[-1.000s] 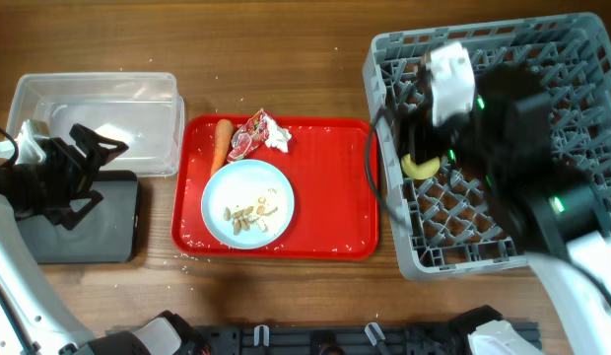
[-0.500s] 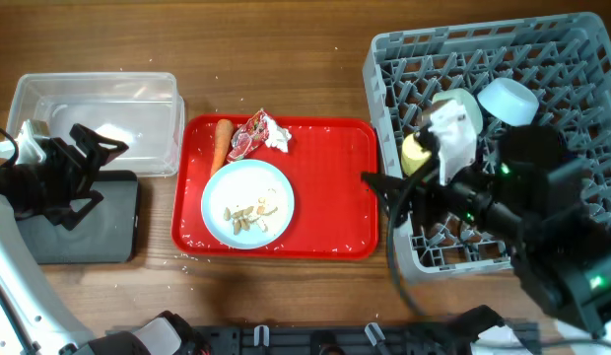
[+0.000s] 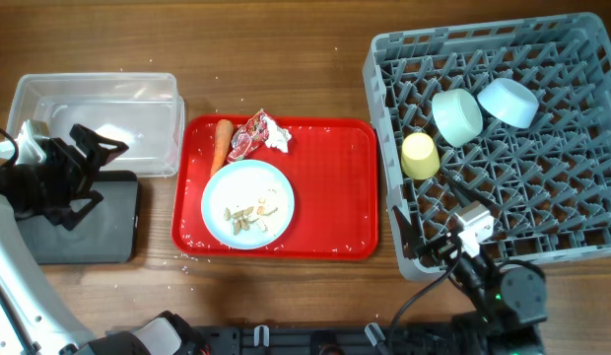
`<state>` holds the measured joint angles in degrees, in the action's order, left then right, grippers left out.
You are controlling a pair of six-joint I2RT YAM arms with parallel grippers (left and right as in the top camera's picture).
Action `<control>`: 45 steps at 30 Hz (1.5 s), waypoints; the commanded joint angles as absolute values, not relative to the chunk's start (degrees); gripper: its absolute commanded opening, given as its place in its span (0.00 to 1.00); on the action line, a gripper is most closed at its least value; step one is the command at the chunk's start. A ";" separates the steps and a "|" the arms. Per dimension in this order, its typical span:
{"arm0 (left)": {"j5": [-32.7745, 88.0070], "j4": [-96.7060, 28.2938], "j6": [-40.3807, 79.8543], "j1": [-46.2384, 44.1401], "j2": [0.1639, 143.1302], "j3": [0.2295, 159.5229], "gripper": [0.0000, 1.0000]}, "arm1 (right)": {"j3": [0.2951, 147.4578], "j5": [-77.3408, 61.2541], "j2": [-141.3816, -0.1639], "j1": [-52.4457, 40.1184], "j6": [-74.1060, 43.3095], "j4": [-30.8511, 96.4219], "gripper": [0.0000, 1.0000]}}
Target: Sort waste into correct bins and load items into the dishwasher rack
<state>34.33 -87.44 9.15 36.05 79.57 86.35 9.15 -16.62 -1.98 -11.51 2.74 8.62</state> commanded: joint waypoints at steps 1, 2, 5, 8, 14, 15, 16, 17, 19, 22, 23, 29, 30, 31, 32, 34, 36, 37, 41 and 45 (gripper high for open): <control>34.37 -87.50 9.45 36.01 79.13 87.02 1.00 | 0.32 -16.60 -0.16 -11.22 -0.21 -1.67 1.00; 34.37 -87.50 9.45 36.01 79.13 87.02 1.00 | 0.32 -16.53 -0.16 -11.22 -0.19 -2.28 1.00; 34.37 -87.50 9.45 36.01 79.13 87.02 1.00 | 0.30 -16.53 -0.21 -11.22 -0.14 -1.37 1.00; 34.37 -87.50 9.43 36.01 79.13 87.02 1.00 | 0.30 -16.51 -0.67 -11.22 -0.12 -1.43 1.00; 34.37 -87.50 9.45 36.01 79.13 87.02 1.00 | 0.30 -16.53 -0.80 -11.22 -0.14 -1.43 1.00; 34.35 -87.50 9.45 36.01 79.13 87.02 1.00 | 0.30 -16.53 -0.80 -11.22 -0.14 -1.43 1.00; 34.37 -87.50 9.43 36.01 79.13 87.02 1.00 | 0.30 -16.53 -0.80 -11.22 -0.14 -1.43 1.00; 34.96 -87.55 9.96 36.01 79.13 87.02 1.00 | 0.30 -16.53 -0.80 -11.22 -0.14 -1.43 1.00; 36.58 -87.13 14.41 36.53 79.13 87.02 1.00 | 0.30 -16.53 -0.80 -11.22 -0.14 -1.43 1.00; 36.49 -87.24 20.62 36.53 79.13 87.02 1.00 | 0.30 -16.53 -0.80 -11.22 -0.14 -1.43 1.00; 36.34 -87.26 20.62 36.53 79.13 87.02 1.00 | 0.30 -16.53 -0.80 -11.22 -0.14 -1.43 1.00; 36.64 -82.96 21.39 36.53 79.18 87.02 1.00 | 0.30 -16.53 -0.80 -11.22 -0.14 -1.45 1.00; 36.45 -81.21 21.26 35.99 79.20 86.91 1.00 | 0.30 -16.53 -0.80 -11.22 -0.14 -1.43 1.00; 35.79 -79.59 19.94 34.57 79.24 86.48 1.00 | 0.30 -16.53 -0.80 -11.22 -0.14 -1.43 1.00; 33.76 -78.54 19.49 32.38 79.31 85.89 1.00 | 0.30 -16.53 -0.80 -11.22 -0.14 -1.43 1.00; 24.62 -75.81 19.81 24.01 80.07 83.70 1.00 | 0.30 -16.53 -0.80 -11.22 -0.12 -1.43 1.00; 19.81 -69.76 20.43 13.98 81.28 80.01 1.00 | 0.30 -16.53 -0.80 -11.22 -0.12 -1.43 1.00; 19.49 -66.57 20.99 9.50 82.08 78.50 1.00 | 0.30 -16.53 -0.80 -11.22 -0.12 -1.43 1.00; 5.26 -52.58 21.47 -7.84 88.40 76.44 1.00 | 0.30 -16.53 -0.80 -11.22 -0.14 -1.43 1.00; -6.50 -41.21 21.50 -19.51 100.53 76.44 0.92 | 0.30 -16.53 -0.80 -11.22 -0.14 -1.43 1.00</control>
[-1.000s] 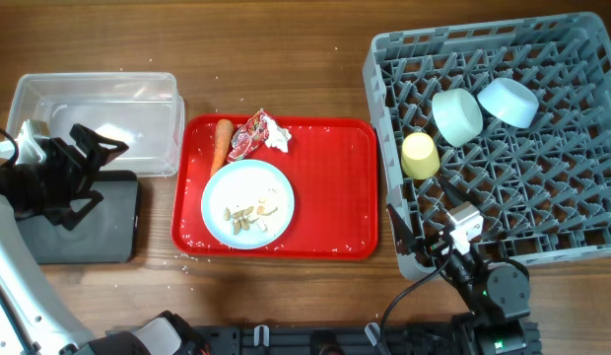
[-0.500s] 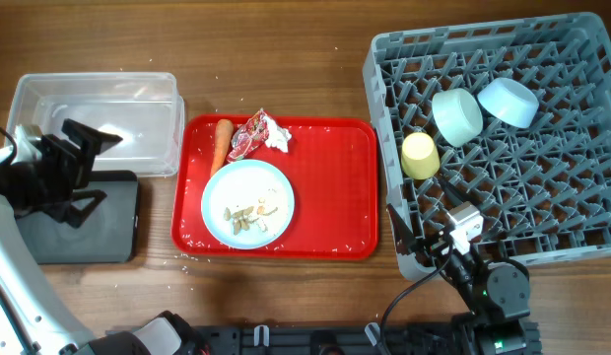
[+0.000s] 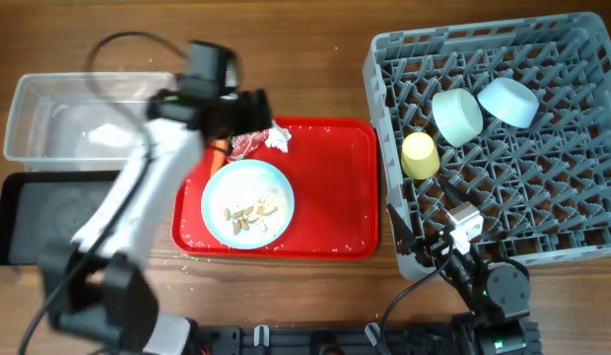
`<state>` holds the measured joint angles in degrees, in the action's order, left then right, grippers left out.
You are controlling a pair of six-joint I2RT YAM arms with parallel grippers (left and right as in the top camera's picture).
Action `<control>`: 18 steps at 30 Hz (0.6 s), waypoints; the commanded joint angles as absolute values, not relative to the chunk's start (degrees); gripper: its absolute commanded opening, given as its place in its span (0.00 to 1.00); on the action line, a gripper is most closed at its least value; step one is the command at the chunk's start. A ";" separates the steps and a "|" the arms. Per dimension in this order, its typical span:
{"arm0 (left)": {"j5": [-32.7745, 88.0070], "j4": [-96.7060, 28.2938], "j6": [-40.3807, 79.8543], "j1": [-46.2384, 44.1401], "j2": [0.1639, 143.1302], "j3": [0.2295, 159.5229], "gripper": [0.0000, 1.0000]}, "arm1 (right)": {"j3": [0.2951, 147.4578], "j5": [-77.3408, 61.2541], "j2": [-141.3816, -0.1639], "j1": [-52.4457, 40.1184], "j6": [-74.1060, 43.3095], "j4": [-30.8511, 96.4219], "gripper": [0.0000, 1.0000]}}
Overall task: Sort waste into correct bins and load items into the dishwasher rack
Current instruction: 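Pick the white tissue with the left gripper and drop it in the clear bin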
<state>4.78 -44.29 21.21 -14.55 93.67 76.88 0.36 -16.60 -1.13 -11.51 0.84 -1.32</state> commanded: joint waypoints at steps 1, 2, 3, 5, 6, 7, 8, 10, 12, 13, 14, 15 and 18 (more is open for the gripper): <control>-7.20 -37.39 21.47 -21.10 104.53 76.44 0.92 | 0.30 -16.53 -0.80 -11.22 -0.14 -1.43 0.99; -7.18 -35.35 21.47 -21.67 106.83 76.44 0.90 | 0.30 -16.53 -0.80 -11.22 -0.14 -1.43 1.00; -7.18 -34.00 21.50 -22.02 108.60 76.44 0.84 | 0.30 -16.53 -0.80 -11.22 -0.16 -1.43 1.00; -7.16 -31.64 21.50 -22.41 112.55 76.44 0.67 | 0.30 -16.53 -0.80 -11.22 -0.14 -1.43 1.00; -7.11 -30.85 21.61 -22.39 113.47 76.44 0.59 | 0.30 -16.53 -0.80 -11.22 -0.14 -1.43 1.00; -7.11 -30.09 22.74 -22.39 113.78 76.44 0.47 | 0.30 -16.53 -0.80 -11.22 -0.14 -1.43 1.00; -7.07 -29.58 23.70 -22.39 113.69 76.47 0.30 | 0.30 -16.51 -0.80 -11.22 -0.14 -1.43 1.00; -4.97 -30.04 24.51 -22.39 111.98 76.97 0.06 | 0.30 -16.53 -0.80 -11.22 -0.14 -1.43 1.00; -0.43 -31.35 24.53 -22.22 107.87 77.95 0.04 | 0.30 -16.53 -0.80 -11.22 -0.12 -1.43 1.00; 0.01 -32.80 24.99 -22.11 105.45 78.43 0.04 | 0.30 -16.53 -0.80 -11.22 -0.14 -1.43 1.00; -0.03 -34.24 25.39 -21.96 103.04 78.67 0.04 | 0.30 -16.53 -0.80 -11.22 -0.14 -1.43 1.00; -0.27 -35.86 25.36 -21.56 100.71 78.67 0.04 | 0.30 -16.53 -0.80 -11.22 -0.12 -1.43 1.00; -8.69 -47.79 32.69 -17.54 94.15 78.67 0.04 | 0.30 -16.53 -0.80 -11.22 -0.14 -1.43 1.00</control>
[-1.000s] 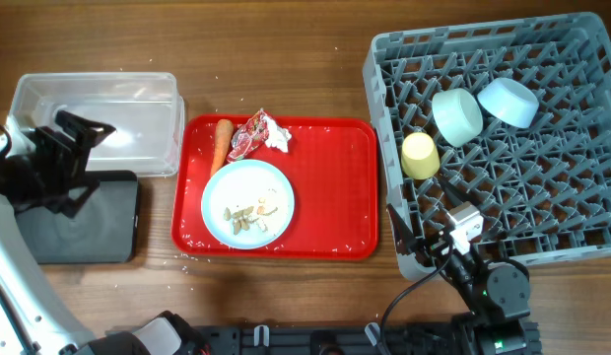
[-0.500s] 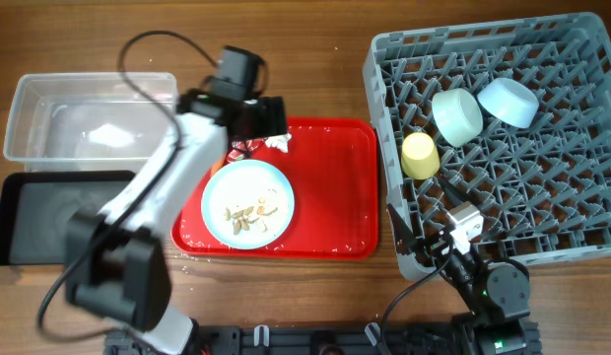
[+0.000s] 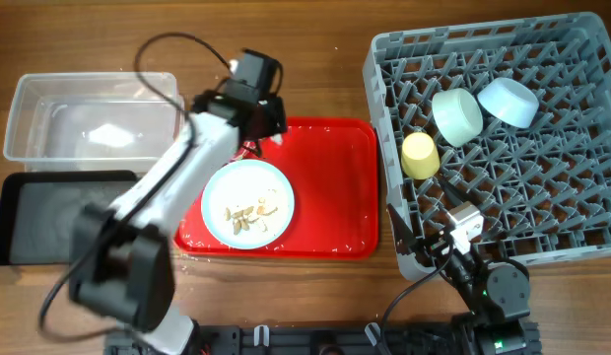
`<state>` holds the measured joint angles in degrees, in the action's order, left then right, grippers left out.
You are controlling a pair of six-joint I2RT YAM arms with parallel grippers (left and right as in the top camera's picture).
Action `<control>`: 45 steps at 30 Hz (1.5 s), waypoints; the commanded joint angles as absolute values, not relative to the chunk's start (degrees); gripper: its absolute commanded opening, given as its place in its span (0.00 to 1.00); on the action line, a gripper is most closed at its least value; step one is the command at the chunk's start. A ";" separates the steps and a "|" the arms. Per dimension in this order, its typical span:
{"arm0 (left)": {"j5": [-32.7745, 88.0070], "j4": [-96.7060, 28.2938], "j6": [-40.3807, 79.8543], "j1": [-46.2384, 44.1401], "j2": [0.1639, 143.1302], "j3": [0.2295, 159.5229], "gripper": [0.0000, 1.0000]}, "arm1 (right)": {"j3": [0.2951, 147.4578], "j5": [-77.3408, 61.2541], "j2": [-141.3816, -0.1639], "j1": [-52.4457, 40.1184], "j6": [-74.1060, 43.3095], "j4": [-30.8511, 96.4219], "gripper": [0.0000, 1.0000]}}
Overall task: Sort waste into correct bins and load items into the dishwasher rack
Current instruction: 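Pick the white tissue with the left gripper and drop it in the clear bin, then pick the strawberry candy wrapper with the left gripper, drop in clear bin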
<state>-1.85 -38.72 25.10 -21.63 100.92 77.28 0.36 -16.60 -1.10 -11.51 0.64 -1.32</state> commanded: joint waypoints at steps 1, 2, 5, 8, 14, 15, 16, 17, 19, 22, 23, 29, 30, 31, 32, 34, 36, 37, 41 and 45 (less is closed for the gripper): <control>-11.68 -52.97 35.99 -15.16 92.58 78.67 0.04 | 0.30 -16.53 -0.80 -11.22 -0.14 -1.43 1.00; -14.46 -57.23 38.52 -12.88 91.66 78.67 0.04 | 0.30 -16.53 -0.80 -11.22 -0.14 -1.43 1.00; -23.73 -68.07 45.80 -4.49 90.74 78.65 0.04 | 0.30 -16.53 -0.80 -11.22 -0.14 -1.43 1.00; -22.24 -70.06 47.35 8.34 90.76 74.81 0.04 | 0.30 -16.53 -0.80 -11.22 -0.14 -1.43 1.00; -9.72 -59.53 37.26 17.50 90.26 73.63 0.04 | 0.30 -16.53 -0.80 -11.22 -0.14 -1.43 1.00; -5.74 -55.11 33.78 17.54 90.19 73.63 0.04 | 0.30 -16.53 -0.80 -11.22 -0.12 -1.43 1.00; -3.66 -51.57 31.86 17.45 90.19 73.63 0.04 | 0.30 -16.53 -0.80 -11.22 -0.14 -1.43 1.00; -1.63 -49.08 31.70 17.34 90.21 73.63 0.04 | 0.30 -16.53 -0.80 -11.22 -0.12 -1.43 1.00; 0.78 -45.39 31.68 17.30 90.26 73.60 0.04 | 0.30 -16.53 -0.80 -11.22 -0.14 -1.43 1.00; 0.62 -39.81 31.68 17.10 92.03 73.58 0.06 | 0.30 -16.53 -0.80 -11.22 -0.12 -1.43 1.00; 0.54 -38.30 31.66 17.04 93.08 73.47 0.26 | 0.30 -16.53 -0.80 -11.22 -0.14 -1.43 1.00; 11.51 -38.35 27.73 12.21 95.90 74.48 0.77 | 0.30 -16.53 -0.80 -11.22 -0.12 -1.43 1.00; 11.25 -38.37 25.47 9.80 95.37 75.07 0.79 | 0.30 -16.53 -0.80 -11.22 -0.12 -1.43 1.00; 10.02 -38.30 23.77 6.94 94.98 75.42 0.79 | 0.30 -16.53 -0.80 -11.22 -0.14 -1.43 1.00; 8.60 -38.04 22.35 4.12 94.83 75.50 0.79 | 0.30 -16.53 -0.80 -11.22 -0.14 -1.43 1.00; -0.95 -37.93 17.91 -4.80 95.66 75.48 0.82 | 0.30 -16.53 -0.80 -11.22 -0.14 -1.43 1.00; -7.92 -37.74 17.91 -10.44 97.17 75.37 0.87 | 0.30 -16.53 -0.80 -11.22 -0.14 -1.43 1.00; -11.79 -37.71 18.00 -13.30 98.39 75.37 0.87 | 0.30 -16.53 -0.80 -11.22 -0.14 -1.43 1.00; -12.47 -37.28 19.49 -18.55 100.05 75.40 0.75 | 0.30 -16.53 -0.80 -11.22 -0.12 -1.43 1.00; -12.93 -38.79 19.94 -17.52 96.90 75.40 0.63 | 0.30 -16.53 -0.80 -11.22 -0.14 -1.43 1.00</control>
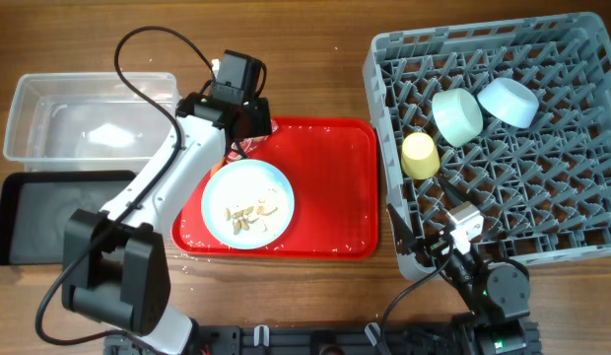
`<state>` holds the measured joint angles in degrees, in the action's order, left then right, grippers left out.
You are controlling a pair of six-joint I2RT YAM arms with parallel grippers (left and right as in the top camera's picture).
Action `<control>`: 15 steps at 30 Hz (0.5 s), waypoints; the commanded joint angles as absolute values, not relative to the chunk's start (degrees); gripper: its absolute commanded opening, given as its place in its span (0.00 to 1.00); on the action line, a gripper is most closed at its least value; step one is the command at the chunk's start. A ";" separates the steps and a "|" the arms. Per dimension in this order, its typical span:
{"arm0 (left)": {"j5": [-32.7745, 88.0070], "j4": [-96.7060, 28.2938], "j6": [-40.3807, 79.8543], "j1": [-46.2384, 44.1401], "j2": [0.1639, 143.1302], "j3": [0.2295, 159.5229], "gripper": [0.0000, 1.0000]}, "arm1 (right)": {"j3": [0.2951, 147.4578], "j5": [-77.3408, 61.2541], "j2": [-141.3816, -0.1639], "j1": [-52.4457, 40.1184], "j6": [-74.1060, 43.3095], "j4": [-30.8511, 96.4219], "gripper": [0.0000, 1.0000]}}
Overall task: Sort waste into correct bins and load items into the dishwasher rack
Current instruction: 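Pick the strawberry candy wrapper with the left gripper, drop in clear bin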
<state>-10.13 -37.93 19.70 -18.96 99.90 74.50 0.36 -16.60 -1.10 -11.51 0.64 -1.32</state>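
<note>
My left gripper point(242, 130) reaches over the back left corner of the red tray point(335, 187). A scrap of the red and white wrapper point(244, 147) shows under it, and the gripper seems shut on it. The carrot is hidden under the left arm. A white plate point(248, 202) with food scraps lies on the tray. The grey dishwasher rack point(542, 197) at the right holds a yellow cup point(420, 155), a pale green cup point(456, 115) and a light blue bowl point(509, 102). My right gripper point(424, 245) rests open at the rack's front left corner.
A clear plastic bin point(89, 128) stands at the back left. In front of it is a black bin point(69, 212). The left arm's cable loops above the clear bin and the tray's corner.
My left gripper has shifted a little to the left over the tray's back left corner. The wrapper's white end no longer shows at its old spot. The right arm has not moved.
First my left gripper was over the black bin, with carrot and wrapper lying free on the tray. Then it was at the tray's back edge above them, then right over the wrapper. Now it sits slightly further left, with the wrapper under it.
</note>
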 commanded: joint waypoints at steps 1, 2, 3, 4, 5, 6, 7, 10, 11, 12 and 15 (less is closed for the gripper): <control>-12.91 -38.85 20.03 -16.64 95.48 75.42 0.52 | 0.30 -16.53 -0.80 -11.22 -0.14 -1.43 1.00; -12.91 -38.96 20.36 -15.70 94.11 75.48 0.40 | 0.30 -16.53 -0.80 -11.22 -0.14 -1.43 1.00; -12.88 -38.98 21.08 -14.20 92.14 75.55 0.32 | 0.30 -16.53 -0.80 -11.22 -0.14 -1.43 1.00; -12.82 -38.98 21.89 -12.84 90.59 75.55 0.25 | 0.30 -16.53 -0.80 -11.22 -0.14 -1.43 1.00; -12.47 -38.98 23.03 -10.44 88.29 75.55 0.23 | 0.30 -16.53 -0.80 -11.22 -0.14 -1.43 1.00; -12.34 -38.98 23.59 -8.01 86.52 75.55 0.22 | 0.30 -16.51 -0.80 -11.22 -0.12 -1.43 1.00; -12.32 -38.98 23.59 -5.93 85.54 75.55 0.22 | 0.30 -16.53 -0.80 -11.22 -0.14 -1.43 1.00; -14.44 -36.88 23.66 2.83 86.02 74.83 0.52 | 0.30 -16.53 -0.80 -11.22 -0.12 -1.43 1.00; -13.39 -35.27 25.19 6.52 88.14 73.95 0.86 | 0.30 -16.53 -0.80 -11.22 -0.12 -1.43 1.00; -9.37 -35.51 26.22 9.54 91.13 73.78 0.95 | 0.30 -16.53 -0.80 -11.22 -0.14 -1.43 1.00; 8.43 -37.91 24.62 13.06 96.92 74.61 0.99 | 0.30 -16.53 -0.80 -11.22 -0.12 -1.43 1.00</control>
<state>-7.27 -35.81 24.49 10.52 90.54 74.85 0.36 -16.60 -1.10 -11.51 0.64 -1.32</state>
